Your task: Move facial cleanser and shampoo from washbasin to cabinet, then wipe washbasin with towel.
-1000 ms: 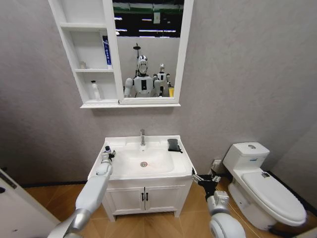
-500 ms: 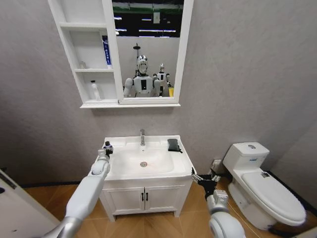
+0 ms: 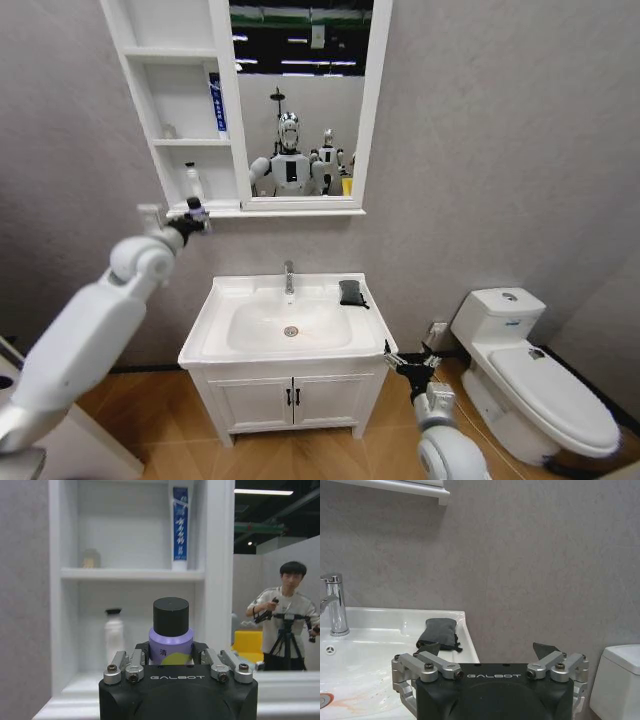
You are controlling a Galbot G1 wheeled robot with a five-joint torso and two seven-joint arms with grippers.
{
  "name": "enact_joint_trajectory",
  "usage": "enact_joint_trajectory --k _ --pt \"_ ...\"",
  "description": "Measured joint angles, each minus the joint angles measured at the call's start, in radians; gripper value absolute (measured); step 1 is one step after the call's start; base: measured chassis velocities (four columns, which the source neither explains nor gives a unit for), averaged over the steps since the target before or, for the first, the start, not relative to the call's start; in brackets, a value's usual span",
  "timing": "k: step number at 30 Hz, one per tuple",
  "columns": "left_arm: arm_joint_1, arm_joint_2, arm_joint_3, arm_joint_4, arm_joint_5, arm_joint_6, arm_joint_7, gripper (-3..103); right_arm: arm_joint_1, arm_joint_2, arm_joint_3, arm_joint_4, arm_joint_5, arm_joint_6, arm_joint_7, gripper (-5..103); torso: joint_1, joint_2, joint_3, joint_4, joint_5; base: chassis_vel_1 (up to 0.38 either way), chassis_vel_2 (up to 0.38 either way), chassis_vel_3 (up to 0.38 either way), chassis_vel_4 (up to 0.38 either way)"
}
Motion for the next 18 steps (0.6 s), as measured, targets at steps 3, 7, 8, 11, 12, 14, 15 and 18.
enact_joint_trajectory --k 3,7,8,11,12,14,15,18 --pt "-0.148 -0.056 0.075 0.13 0.009 -0.008 0.053 43 -0.001 -0.004 0.008 0.007 0.005 0.0 0.001 100 0.0 0.0 0.0 -0.001 0.0011 0.0 0.0 0.0 0.0" --pt "-0.243 -0.139 0.136 0.319 0.061 -0.029 0.119 43 -0.013 -0.008 0.02 0.018 0.009 0.0 0.001 100 0.0 0.0 0.0 -0.0007 0.0003 0.0 0.0 0.0 0.0" --pt "-0.253 -0.159 0.141 0.368 0.079 -0.037 0.135 43 -0.019 -0.01 0.024 0.023 0.012 0.001 0.001 100 0.0 0.0 0.0 -0.0005 0.0002 0.0 0.0 0.0 0.0" --pt "-0.271 -0.203 0.144 0.497 0.16 -0.081 0.197 43 -0.031 -0.015 0.034 0.037 0.02 0.002 0.001 100 0.0 0.0 0.0 -0.0002 0.0001 0.0 0.0 0.0 0.0" --pt "-0.271 -0.203 0.144 0.497 0.16 -0.081 0.197 43 -0.031 -0.015 0.034 0.037 0.02 0.002 0.001 100 0.0 0.0 0.0 -0.0002 0.0001 0.0 0.0 0.0 0.0" --pt "-0.282 -0.232 0.137 0.579 0.216 -0.124 0.231 43 -0.033 -0.019 0.036 0.041 0.022 0.004 0.001 100 0.0 0.0 0.0 0.0001 0.0 0.0 0.0 0.0 0.0" --pt "-0.287 -0.248 0.127 0.621 0.24 -0.142 0.245 43 -0.033 -0.021 0.036 0.041 0.021 0.005 0.002 100 0.0 0.0 0.0 0.0001 0.0002 0.0 0.0 0.0 0.0" --pt "-0.289 -0.26 0.119 0.648 0.256 -0.154 0.255 43 -0.032 -0.022 0.034 0.041 0.018 0.005 0.002 100 0.0 0.0 0.0 0.0 0.0002 0.0 0.0 0.0 0.0"
